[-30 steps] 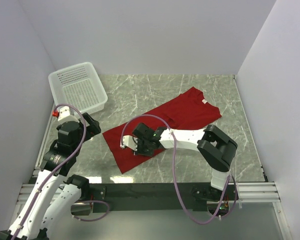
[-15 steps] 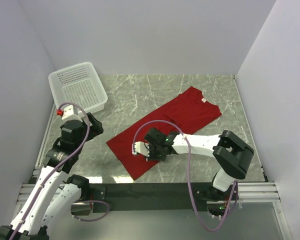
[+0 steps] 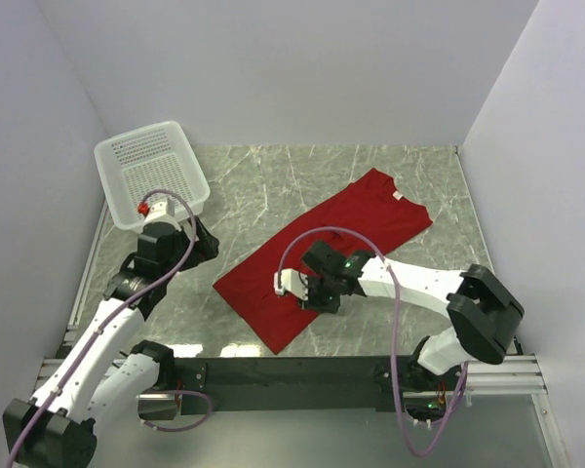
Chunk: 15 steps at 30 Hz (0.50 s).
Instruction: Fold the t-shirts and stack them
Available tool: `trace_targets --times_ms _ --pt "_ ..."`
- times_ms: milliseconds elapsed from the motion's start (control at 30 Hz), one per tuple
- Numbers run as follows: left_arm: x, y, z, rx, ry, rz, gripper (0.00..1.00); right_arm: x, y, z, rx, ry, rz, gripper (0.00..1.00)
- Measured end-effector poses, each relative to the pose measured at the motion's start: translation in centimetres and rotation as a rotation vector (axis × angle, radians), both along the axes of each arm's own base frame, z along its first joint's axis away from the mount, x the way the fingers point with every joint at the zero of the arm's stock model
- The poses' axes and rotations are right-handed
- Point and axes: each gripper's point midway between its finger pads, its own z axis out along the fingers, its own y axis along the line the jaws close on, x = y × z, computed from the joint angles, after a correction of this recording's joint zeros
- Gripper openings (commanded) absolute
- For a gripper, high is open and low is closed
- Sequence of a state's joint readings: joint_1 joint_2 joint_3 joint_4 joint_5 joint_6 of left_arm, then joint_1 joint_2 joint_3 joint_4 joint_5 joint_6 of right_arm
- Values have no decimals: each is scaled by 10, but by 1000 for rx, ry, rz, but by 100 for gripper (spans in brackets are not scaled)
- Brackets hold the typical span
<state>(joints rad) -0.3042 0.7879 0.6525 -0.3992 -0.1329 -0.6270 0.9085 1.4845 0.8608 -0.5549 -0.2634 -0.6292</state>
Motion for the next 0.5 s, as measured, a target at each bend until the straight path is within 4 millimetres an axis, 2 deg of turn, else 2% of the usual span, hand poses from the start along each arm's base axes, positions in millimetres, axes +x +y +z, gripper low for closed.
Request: trace_targets --times_ms 100,200,267,367,500 --pt "6 -10 -6 -11 15 -46 94 10 9 29 78 14 -18 34" --pt "14 -23 -18 -19 51 -102 91 39 17 69 188 -10 -73 35" --pt "19 -31 -26 -24 77 -143 91 58 13 91 248 -32 -121 35" --pt "29 -46 -30 -43 102 -205 91 89 -9 117 314 -68 -229 35" --pt "52 -73 -22 -86 97 -307 91 119 -51 126 342 -92 -406 35"
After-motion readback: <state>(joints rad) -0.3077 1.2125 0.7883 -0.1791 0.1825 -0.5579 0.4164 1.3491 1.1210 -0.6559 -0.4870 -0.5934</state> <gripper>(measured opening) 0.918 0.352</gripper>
